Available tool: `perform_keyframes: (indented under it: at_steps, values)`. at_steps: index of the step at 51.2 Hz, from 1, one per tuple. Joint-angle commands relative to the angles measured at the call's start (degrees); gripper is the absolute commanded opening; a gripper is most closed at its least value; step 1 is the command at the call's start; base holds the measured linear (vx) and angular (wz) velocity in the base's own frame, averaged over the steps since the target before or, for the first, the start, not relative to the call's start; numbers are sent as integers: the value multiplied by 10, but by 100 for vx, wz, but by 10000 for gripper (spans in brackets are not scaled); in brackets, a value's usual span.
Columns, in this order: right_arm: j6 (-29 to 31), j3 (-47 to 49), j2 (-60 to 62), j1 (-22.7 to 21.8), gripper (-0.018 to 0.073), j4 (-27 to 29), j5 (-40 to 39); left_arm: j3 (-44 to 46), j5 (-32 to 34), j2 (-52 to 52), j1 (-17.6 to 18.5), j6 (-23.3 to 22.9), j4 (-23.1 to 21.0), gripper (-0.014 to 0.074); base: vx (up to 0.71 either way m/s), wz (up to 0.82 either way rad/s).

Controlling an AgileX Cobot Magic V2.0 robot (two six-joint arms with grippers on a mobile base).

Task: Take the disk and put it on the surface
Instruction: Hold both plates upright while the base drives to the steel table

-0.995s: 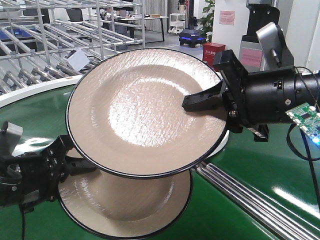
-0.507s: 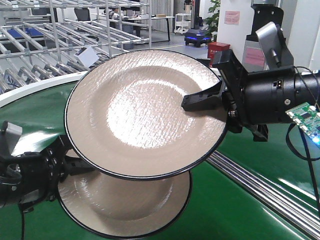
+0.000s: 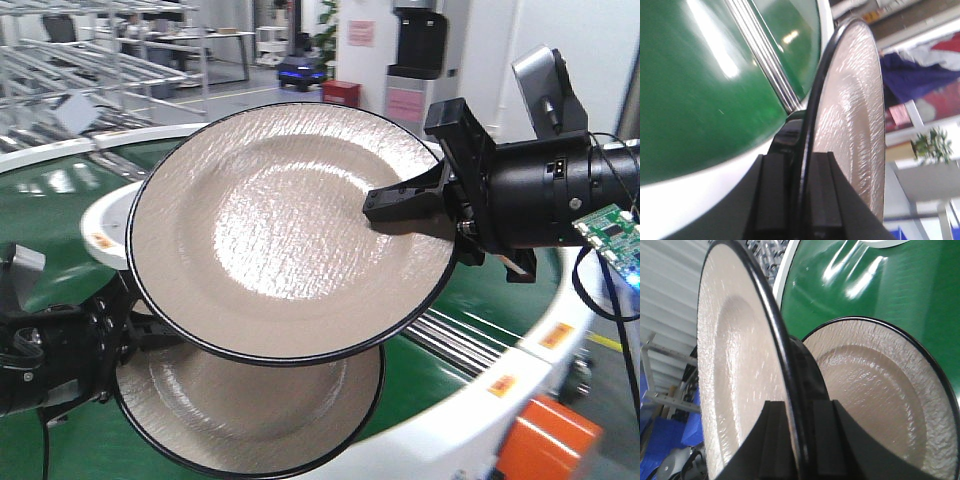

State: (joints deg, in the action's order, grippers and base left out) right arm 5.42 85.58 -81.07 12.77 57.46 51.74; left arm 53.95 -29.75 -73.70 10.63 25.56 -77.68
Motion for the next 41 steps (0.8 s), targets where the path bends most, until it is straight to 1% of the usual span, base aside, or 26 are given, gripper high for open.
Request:
perform_keyframes:
  at_steps: [1, 23, 41]
  values:
    - [-2, 24, 23, -2, -8, 58, -45, 20, 0, 21, 3, -9, -50, 1, -18, -46]
    - [-2, 24, 23, -2, -6, 58, -45, 20, 0, 21, 3, -9, -50, 1, -14, -53]
    - [-2, 24, 23, -2, -6, 58, -45, 20, 0, 21, 3, -9, -50, 1, -7, -54]
